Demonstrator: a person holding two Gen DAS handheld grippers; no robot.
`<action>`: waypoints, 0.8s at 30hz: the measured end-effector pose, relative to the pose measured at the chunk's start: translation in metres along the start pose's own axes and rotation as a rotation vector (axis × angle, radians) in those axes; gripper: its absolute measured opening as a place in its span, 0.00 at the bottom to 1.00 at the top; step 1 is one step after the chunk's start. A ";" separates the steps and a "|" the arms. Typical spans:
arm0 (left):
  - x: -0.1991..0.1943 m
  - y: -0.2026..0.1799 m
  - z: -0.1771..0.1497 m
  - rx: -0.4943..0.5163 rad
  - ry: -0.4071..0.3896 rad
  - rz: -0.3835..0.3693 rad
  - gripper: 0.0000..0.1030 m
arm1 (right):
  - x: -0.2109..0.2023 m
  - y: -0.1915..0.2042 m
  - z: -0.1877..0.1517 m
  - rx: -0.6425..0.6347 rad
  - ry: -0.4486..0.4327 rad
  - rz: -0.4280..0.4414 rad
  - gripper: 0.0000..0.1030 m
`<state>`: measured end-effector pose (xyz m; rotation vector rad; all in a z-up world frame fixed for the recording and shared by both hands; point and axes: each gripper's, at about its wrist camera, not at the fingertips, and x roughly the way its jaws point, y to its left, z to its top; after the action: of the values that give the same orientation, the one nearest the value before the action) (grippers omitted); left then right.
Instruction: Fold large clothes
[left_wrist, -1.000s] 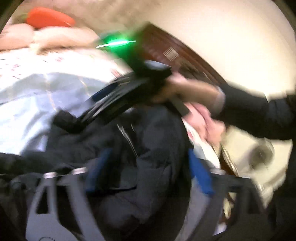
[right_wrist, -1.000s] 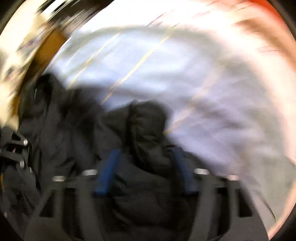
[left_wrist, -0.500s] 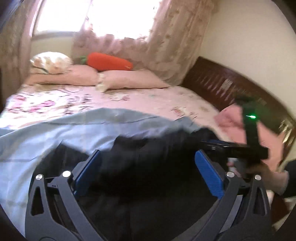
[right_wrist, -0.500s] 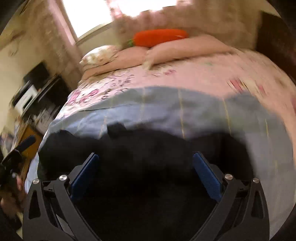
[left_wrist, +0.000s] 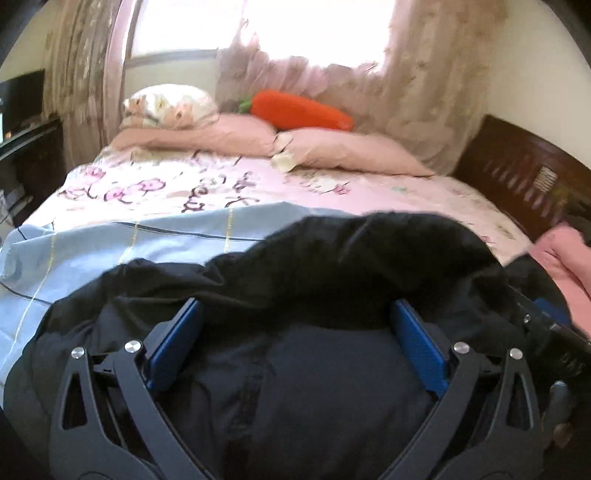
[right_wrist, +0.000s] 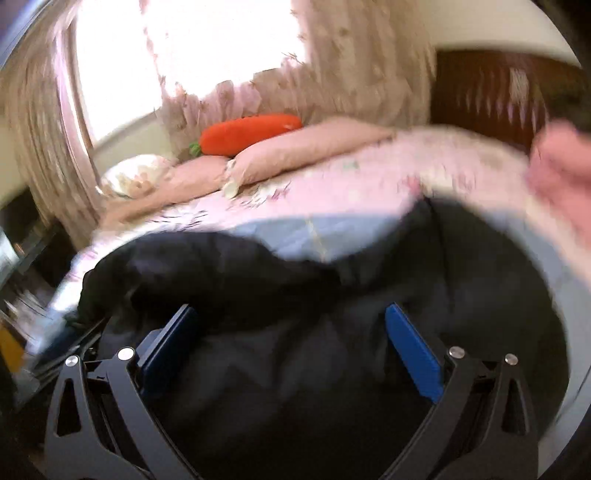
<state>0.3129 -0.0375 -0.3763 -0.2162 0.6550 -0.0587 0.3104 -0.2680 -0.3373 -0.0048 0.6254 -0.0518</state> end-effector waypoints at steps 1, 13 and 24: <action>0.012 0.005 0.006 -0.022 0.033 0.011 0.98 | 0.018 0.001 0.007 -0.035 0.043 -0.012 0.99; 0.086 0.047 -0.003 -0.198 0.313 -0.071 0.98 | 0.098 -0.019 -0.002 0.021 0.309 -0.019 0.99; 0.099 0.018 0.031 0.126 0.320 0.038 0.98 | 0.141 -0.002 0.026 -0.208 0.370 -0.036 0.99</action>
<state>0.4105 -0.0261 -0.4156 -0.0723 0.9710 -0.0992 0.4393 -0.2775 -0.3988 -0.2113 0.9985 -0.0222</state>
